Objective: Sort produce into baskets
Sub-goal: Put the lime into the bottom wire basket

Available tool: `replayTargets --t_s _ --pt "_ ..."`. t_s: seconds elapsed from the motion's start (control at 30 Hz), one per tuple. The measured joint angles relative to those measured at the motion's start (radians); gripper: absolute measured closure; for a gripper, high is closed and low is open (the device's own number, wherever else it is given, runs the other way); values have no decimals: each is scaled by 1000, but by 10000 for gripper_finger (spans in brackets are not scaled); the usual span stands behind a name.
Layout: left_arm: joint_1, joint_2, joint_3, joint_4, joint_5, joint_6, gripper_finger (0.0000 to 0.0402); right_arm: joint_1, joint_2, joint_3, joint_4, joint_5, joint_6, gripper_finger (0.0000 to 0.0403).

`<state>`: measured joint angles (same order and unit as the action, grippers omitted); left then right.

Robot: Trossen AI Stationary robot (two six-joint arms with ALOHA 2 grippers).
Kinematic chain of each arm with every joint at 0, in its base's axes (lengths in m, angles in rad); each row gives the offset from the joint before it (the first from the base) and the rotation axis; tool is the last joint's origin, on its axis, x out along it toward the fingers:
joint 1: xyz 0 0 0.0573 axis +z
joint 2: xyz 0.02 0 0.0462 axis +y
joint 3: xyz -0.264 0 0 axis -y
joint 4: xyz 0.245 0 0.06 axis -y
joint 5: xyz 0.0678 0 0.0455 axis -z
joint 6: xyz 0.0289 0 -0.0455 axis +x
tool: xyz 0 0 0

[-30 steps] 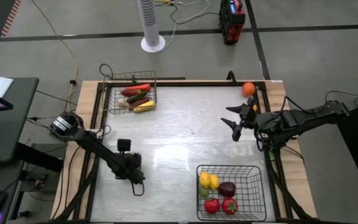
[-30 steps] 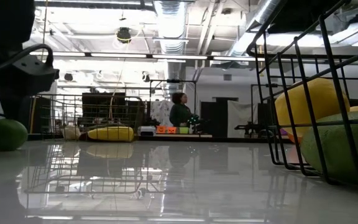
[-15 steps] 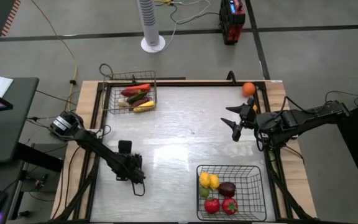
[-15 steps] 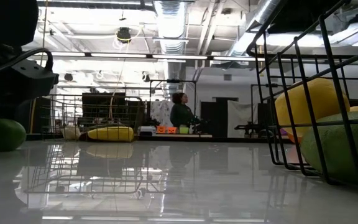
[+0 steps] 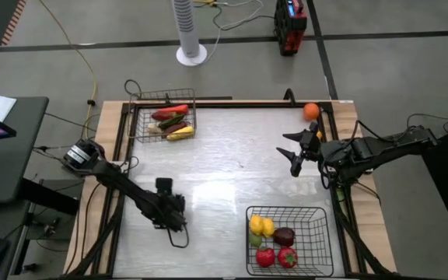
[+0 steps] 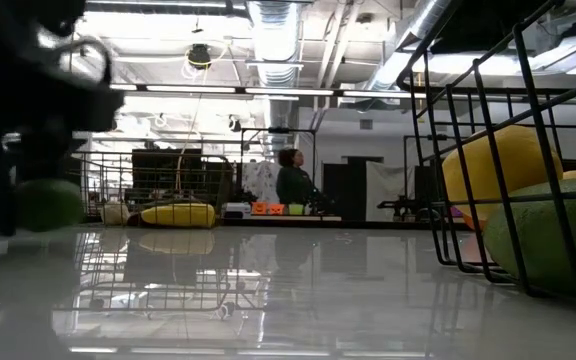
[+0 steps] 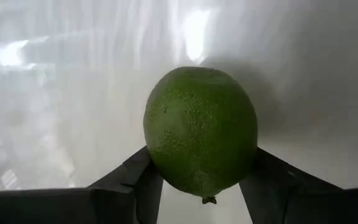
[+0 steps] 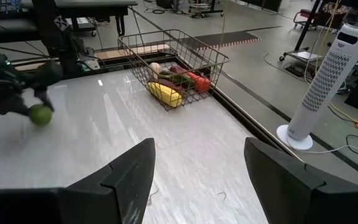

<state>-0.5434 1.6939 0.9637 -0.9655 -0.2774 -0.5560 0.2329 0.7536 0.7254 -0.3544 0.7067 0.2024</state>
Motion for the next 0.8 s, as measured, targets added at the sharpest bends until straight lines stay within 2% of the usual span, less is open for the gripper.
replayTargets --t_s 0.33,0.6,0.8 --pt "79 9 120 494 14 104 237 0 17 0 7 1 2 127" --pt "125 17 275 636 44 186 236 -27 32 0 9 3 -1 127" --pt "141 123 409 756 101 265 236 -39 32 0 8 2 -1 127"
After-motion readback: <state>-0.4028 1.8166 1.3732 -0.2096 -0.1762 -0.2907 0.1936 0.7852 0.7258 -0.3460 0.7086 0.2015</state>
